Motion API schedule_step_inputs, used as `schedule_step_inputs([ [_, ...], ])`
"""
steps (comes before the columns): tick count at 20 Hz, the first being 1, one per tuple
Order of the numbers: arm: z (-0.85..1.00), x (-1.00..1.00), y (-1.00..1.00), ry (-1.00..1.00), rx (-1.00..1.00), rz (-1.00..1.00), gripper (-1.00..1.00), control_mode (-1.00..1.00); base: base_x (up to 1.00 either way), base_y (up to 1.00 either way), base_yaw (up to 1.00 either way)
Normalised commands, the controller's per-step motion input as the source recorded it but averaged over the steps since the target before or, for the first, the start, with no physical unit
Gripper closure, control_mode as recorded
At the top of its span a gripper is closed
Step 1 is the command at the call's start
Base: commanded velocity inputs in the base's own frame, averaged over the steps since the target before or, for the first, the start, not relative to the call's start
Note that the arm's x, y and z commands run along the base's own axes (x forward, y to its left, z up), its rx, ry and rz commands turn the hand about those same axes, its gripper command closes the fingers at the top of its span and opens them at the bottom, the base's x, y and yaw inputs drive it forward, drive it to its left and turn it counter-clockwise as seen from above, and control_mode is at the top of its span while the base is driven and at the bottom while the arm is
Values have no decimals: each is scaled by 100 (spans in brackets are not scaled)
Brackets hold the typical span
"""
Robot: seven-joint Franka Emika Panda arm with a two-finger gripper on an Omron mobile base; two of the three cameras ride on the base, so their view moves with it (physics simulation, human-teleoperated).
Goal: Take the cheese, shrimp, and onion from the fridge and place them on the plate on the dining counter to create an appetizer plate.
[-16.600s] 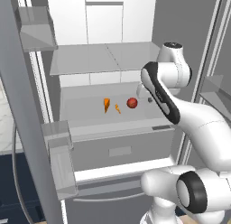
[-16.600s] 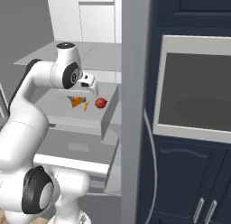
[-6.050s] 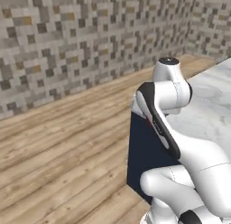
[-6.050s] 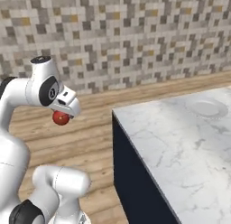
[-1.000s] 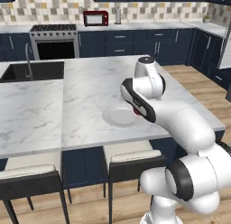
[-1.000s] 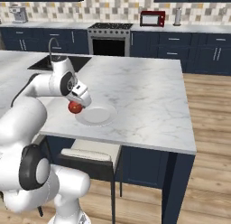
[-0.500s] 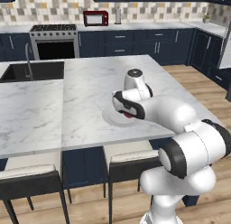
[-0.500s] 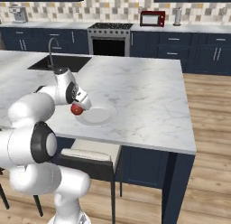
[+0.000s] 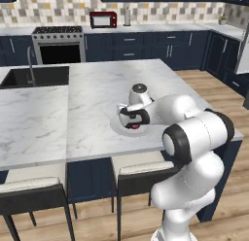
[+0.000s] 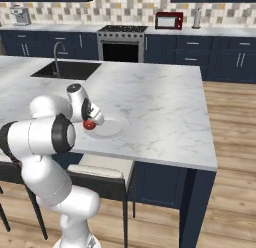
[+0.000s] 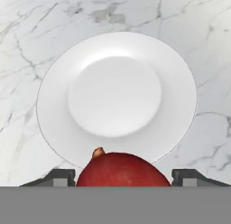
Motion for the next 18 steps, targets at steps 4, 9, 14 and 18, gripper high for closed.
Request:
schedule_step_inputs([
  [4,-32,49,8,0,0,0,100,-100,0,0,0],
  [9,-28,52,0,0,0,0,100,-100,0,0,0],
  [14,-27,28,0,0,0,0,100,-100,0,0,0],
  [18,-14,38,0,0,0,-1,-100,-100,0,0,0],
])
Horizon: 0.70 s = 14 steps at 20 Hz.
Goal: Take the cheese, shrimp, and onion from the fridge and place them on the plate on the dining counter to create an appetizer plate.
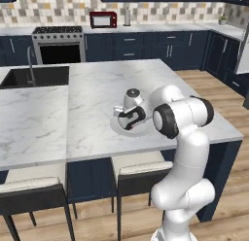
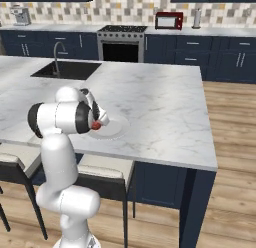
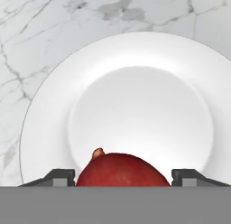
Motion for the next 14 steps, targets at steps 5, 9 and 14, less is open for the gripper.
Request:
schedule_step_inputs([
  [5,0,15,0,-2,1,-2,-100,-100,0,0,0],
  [9,11,0,0,-1,1,-5,-100,-100,0,0,0],
  [14,60,-9,0,-1,8,-4,-100,-100,0,0,0],
])
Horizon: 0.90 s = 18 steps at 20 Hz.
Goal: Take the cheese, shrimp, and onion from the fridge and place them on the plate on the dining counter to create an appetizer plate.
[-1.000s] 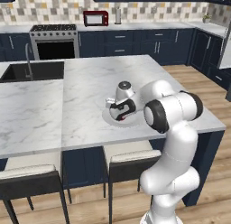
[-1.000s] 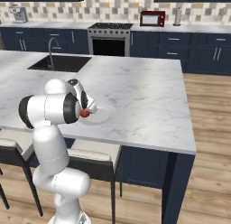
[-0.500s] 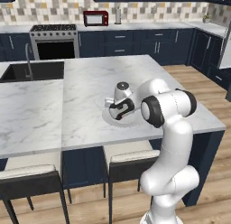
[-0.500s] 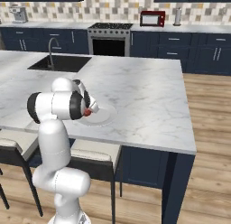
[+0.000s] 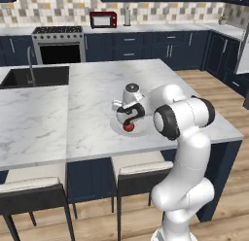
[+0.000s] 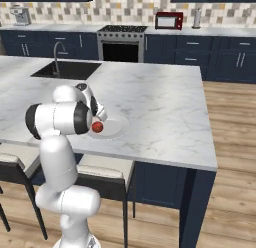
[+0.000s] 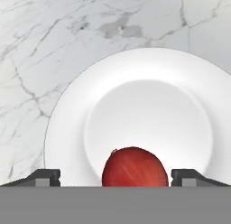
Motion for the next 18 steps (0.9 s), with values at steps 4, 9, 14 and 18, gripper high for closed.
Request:
schedule_step_inputs([
  [4,100,-74,-7,0,18,0,-100,-100,0,0,0],
  [9,100,-100,-17,3,21,0,-100,-100,0,0,0],
  [14,100,-100,-12,6,6,5,-100,-100,0,0,0],
  [18,96,-100,-4,0,-17,16,-100,-100,0,0,0],
])
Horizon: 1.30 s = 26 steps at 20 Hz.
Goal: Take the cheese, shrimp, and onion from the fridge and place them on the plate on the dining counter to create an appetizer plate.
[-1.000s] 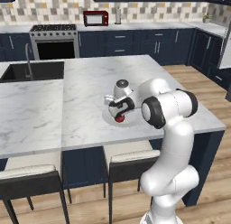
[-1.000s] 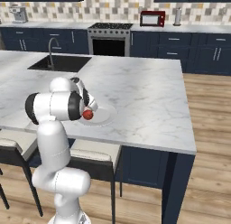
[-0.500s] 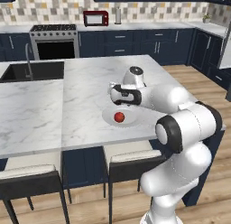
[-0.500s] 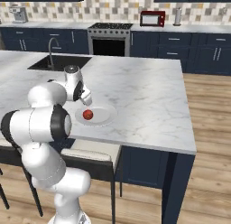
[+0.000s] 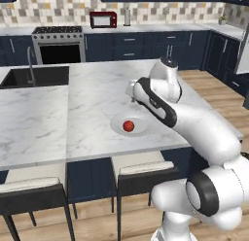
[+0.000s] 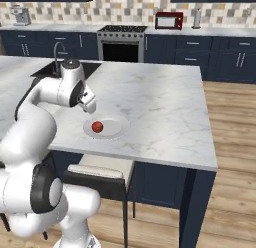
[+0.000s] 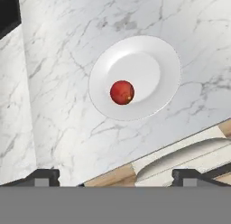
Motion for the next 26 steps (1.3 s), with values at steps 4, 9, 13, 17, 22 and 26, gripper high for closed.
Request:
schedule_step_inputs([
  [4,39,-100,-20,-4,-31,21,-100,-100,0,0,0],
  [9,-8,-74,-46,-2,-25,15,-100,-100,0,0,0],
  [13,-33,-48,-62,0,-10,11,-100,-100,0,0,0],
  [17,-14,-3,-24,0,0,1,-100,100,-10,-7,0],
  [22,0,0,0,0,0,0,-100,100,-45,-84,-7],
  [26,0,0,0,0,0,0,-100,100,-29,-100,-13],
])
